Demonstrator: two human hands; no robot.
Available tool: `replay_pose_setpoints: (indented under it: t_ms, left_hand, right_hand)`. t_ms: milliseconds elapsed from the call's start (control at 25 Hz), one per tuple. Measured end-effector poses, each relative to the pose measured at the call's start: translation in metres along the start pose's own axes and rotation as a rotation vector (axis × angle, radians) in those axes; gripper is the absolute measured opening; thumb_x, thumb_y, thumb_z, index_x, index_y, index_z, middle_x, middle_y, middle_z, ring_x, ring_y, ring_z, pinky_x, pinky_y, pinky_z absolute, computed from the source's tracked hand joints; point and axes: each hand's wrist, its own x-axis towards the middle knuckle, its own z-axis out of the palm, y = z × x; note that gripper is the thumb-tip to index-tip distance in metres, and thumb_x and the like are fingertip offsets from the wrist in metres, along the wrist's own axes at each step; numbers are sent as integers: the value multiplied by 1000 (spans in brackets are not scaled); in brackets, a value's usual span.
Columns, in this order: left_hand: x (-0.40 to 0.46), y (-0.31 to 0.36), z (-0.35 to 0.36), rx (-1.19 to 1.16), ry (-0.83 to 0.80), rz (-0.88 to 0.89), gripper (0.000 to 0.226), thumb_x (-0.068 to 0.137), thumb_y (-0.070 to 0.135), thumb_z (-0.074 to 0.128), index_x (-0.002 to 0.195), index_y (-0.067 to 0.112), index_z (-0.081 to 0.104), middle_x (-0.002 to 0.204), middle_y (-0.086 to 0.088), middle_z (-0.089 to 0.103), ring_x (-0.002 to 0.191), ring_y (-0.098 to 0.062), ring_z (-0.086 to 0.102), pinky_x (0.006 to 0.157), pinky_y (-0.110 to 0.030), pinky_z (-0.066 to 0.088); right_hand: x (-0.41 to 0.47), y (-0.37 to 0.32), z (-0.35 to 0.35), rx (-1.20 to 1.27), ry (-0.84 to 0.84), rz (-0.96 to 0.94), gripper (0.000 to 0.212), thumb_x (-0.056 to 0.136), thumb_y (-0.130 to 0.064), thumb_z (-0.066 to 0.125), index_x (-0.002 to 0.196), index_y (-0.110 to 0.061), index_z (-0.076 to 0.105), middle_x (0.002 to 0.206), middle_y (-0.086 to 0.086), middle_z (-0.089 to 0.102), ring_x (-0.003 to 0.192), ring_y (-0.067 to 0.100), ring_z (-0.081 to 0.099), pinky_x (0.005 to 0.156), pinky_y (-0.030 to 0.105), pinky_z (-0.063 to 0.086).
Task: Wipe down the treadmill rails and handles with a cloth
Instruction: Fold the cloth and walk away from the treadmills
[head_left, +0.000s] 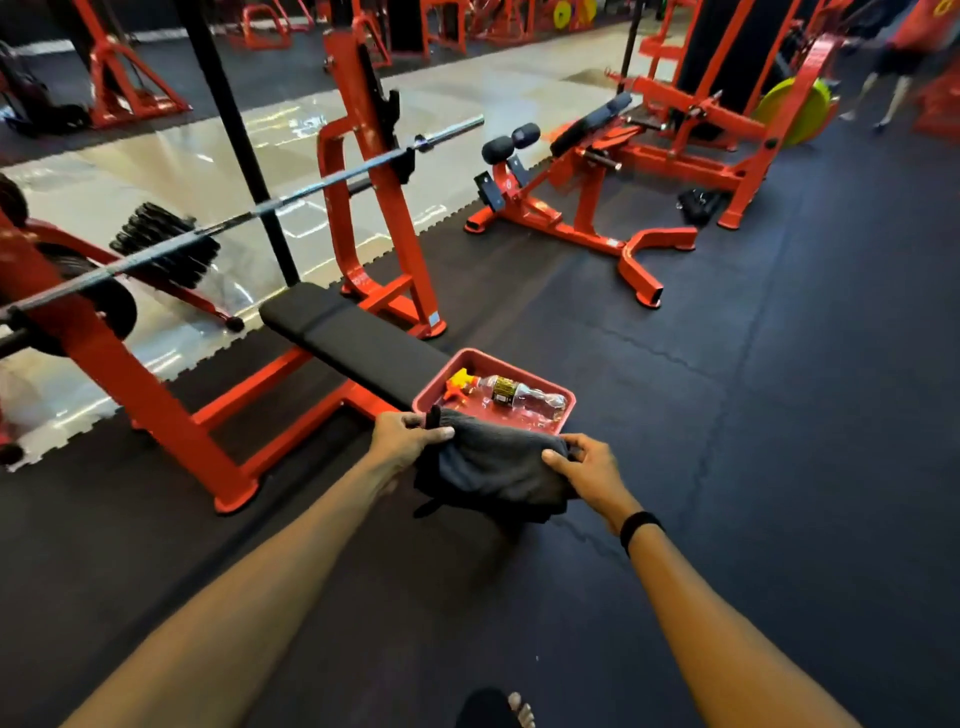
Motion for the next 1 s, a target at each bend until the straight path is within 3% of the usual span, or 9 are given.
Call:
replay_pose_setpoints:
  t_ms: [120, 240, 440, 560, 640, 800, 880, 1000]
  left_hand:
    - [44, -4, 15, -3, 66, -83, 27, 68, 14, 89, 88, 5, 74, 83, -9, 73, 74, -19, 66, 67, -27, 51]
    - [89, -10, 25, 2, 116, -160, 42, 66, 21, 91, 100, 4, 73, 94, -11, 74, 83, -22, 69, 71, -28, 51]
    - [195, -4, 48, 27, 39, -196, 45, 67, 21, 90, 105, 4, 72, 100, -12, 74, 91, -24, 70, 85, -35, 57]
    - [252, 7, 62, 83, -2, -208, 33, 65, 26, 89, 91, 13, 75, 91, -5, 75, 85, -21, 69, 85, -37, 56]
    - [276, 16, 73, 65, -50, -223, 16, 74, 16, 84, 84, 14, 72, 82, -3, 71, 79, -21, 65, 79, -36, 55]
    - [326, 27, 88, 95, -116, -256, 12, 78, 9, 80, 77, 11, 68, 74, -2, 65, 72, -19, 60, 68, -29, 49]
    - [341, 21, 94, 116, -133, -277, 24, 66, 22, 83, 81, 8, 71, 82, -8, 71, 80, -25, 67, 78, -37, 55]
    - [372, -11, 107, 133, -187, -374, 73, 43, 46, 77, 106, 10, 68, 107, -11, 71, 105, -31, 67, 93, -46, 54]
  right_hand:
    - [46, 9, 4, 11, -24, 69, 25, 89, -23, 75, 110, -23, 63, 110, 8, 70, 102, 26, 68, 89, 48, 58]
    - [86, 16, 11, 28, -24, 132, 39, 87, -23, 76, 122, -19, 61, 117, 11, 68, 105, 27, 67, 90, 49, 58]
    - [167, 13, 24, -14, 47, 220, 42, 86, -16, 75, 126, -13, 60, 114, 7, 68, 105, 26, 66, 94, 47, 56]
    - [211, -4, 26, -48, 81, 271, 43, 90, -8, 70, 130, -10, 57, 113, 5, 64, 107, 25, 64, 95, 45, 55]
    - [235, -15, 26, -53, 97, 314, 43, 91, -5, 68, 131, -11, 56, 111, 4, 64, 107, 25, 64, 95, 45, 55]
    - [273, -17, 30, -84, 154, 402, 45, 90, -7, 69, 132, -12, 56, 119, 10, 66, 108, 26, 64, 96, 47, 55]
    - [280, -12, 32, -92, 173, 447, 46, 90, -7, 69, 134, -11, 55, 122, 12, 65, 111, 26, 64, 97, 45, 54]
    - [294, -13, 31, -66, 140, 546, 50, 94, -14, 67, 140, -10, 48, 131, 12, 60, 112, 27, 61, 94, 46, 55]
